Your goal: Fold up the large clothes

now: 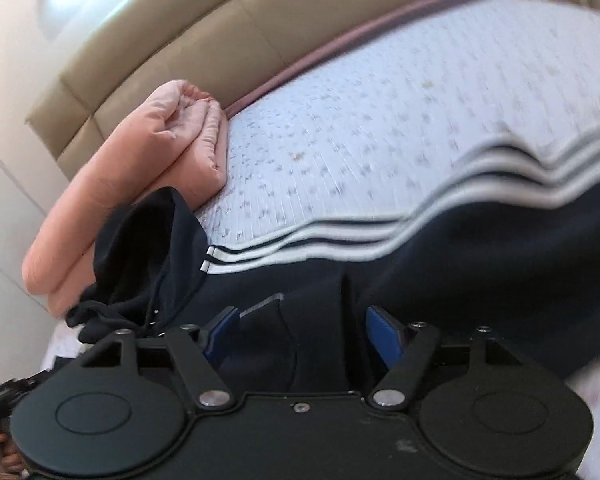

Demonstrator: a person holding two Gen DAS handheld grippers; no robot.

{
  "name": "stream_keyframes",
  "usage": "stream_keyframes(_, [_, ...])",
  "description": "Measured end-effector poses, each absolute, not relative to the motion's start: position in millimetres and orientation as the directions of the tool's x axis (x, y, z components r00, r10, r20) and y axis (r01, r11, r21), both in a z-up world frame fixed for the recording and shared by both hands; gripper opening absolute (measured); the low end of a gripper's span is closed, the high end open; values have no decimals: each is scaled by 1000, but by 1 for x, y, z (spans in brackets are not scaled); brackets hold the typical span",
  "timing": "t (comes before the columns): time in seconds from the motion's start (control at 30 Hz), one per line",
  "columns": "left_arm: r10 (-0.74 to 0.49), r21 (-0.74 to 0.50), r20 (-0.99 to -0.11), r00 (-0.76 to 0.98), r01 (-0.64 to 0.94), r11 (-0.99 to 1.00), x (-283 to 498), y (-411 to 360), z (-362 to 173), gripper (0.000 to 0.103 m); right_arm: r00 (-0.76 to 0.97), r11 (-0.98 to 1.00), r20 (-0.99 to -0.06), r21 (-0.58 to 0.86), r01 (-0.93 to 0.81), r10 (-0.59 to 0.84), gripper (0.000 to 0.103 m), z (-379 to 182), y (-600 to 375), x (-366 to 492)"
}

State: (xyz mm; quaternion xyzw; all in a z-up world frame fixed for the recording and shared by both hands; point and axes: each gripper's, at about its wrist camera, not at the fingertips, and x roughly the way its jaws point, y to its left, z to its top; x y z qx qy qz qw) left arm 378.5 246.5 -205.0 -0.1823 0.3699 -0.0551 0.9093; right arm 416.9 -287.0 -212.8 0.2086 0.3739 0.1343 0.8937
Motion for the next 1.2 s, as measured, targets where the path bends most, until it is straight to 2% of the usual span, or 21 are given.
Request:
stream_keyframes(0.03, [-220, -352, -691, 688, -55, 935, 369, 243, -206, 53, 662, 884, -637, 459, -84, 394, 85, -214, -283, 425])
stream_keyframes(0.1, [-211, -310, -736, 644, -42, 950, 348, 235, -211, 41, 596, 900, -705, 430, -70, 383, 85, -222, -274, 441])
stream_keyframes(0.13, [-202, -286, -753, 627, -35, 958, 338, 231, -212, 32, 599, 911, -707, 401, -97, 375, 84, -221, -268, 442])
stream_keyframes(0.17, [-194, -271, -764, 616, -32, 962, 329, 227, -213, 28, 611, 925, -707, 357, -127, 357, 66, -219, -261, 440])
stream_keyframes(0.2, [-184, -261, -766, 616, -37, 965, 322, 224, -214, 28, 626, 941, -707, 302, -153, 329, 43, -216, -254, 439])
stream_keyframes(0.23, [-176, -256, -765, 619, -42, 966, 317, 223, -216, 26, 645, 945, -694, 282, -165, 320, 16, -212, -250, 436])
stream_keyframes(0.3, [-161, -250, -771, 616, -61, 966, 309, 221, -212, 25, 726, 921, -593, 360, -146, 348, 15, -200, -255, 425])
stream_keyframes(0.33, [-145, -243, -771, 620, -76, 967, 306, 220, -209, 25, 741, 913, -576, 389, -123, 345, 15, -197, -258, 424])
stream_keyframes(0.4, [-102, -199, -773, 627, -86, 976, 298, 213, -202, 25, 691, 932, -655, 356, -74, 305, 16, -202, -255, 433])
stream_keyframes(0.43, [-81, -174, -776, 626, -88, 981, 296, 210, -200, 26, 648, 946, -708, 319, -60, 280, 21, -208, -252, 439])
stream_keyframes(0.47, [-68, -150, -780, 622, -81, 985, 295, 206, -200, 26, 604, 958, -755, 281, -50, 253, 33, -216, -250, 444])
stream_keyframes(0.5, [-58, -130, -784, 618, -71, 989, 295, 202, -199, 27, 601, 962, -760, 268, -56, 247, 46, -218, -251, 445])
stream_keyframes(0.57, [-38, -100, -786, 618, -65, 993, 294, 197, -196, 30, 640, 950, -721, 308, -49, 267, 81, -213, -264, 437])
stream_keyframes(0.6, [-34, -100, -783, 620, -71, 992, 293, 195, -192, 35, 669, 932, -683, 359, -40, 292, 83, -209, -274, 431])
stream_keyframes(0.67, [-46, -132, -786, 616, -95, 987, 291, 192, -186, 73, 703, 884, -623, 466, -18, 343, 82, -203, -298, 420])
stream_keyframes(0.73, [-29, -135, -802, 597, -134, 982, 291, 188, -180, 83, 704, 825, -599, 565, 33, 381, 83, -199, -326, 415])
stream_keyframes(0.83, [-21, -135, -837, 547, -168, 976, 295, 178, -173, 83, 701, 746, -595, 652, 135, 393, 83, -198, -373, 404])
stream_keyframes(0.9, [-63, -194, -841, 538, -190, 963, 297, 176, -167, 83, 696, 730, -610, 659, 180, 379, 83, -197, -406, 397])
stream_keyframes(1.03, [-136, -293, -830, 541, -215, 932, 302, 170, -156, 83, 719, 717, -639, 634, 289, 275, 83, -199, -477, 383])
stream_keyframes(1.2, [-124, -279, -831, 542, -214, 936, 311, 154, -150, 84, 772, 630, -624, 649, 427, 120, 84, -225, -544, 364])
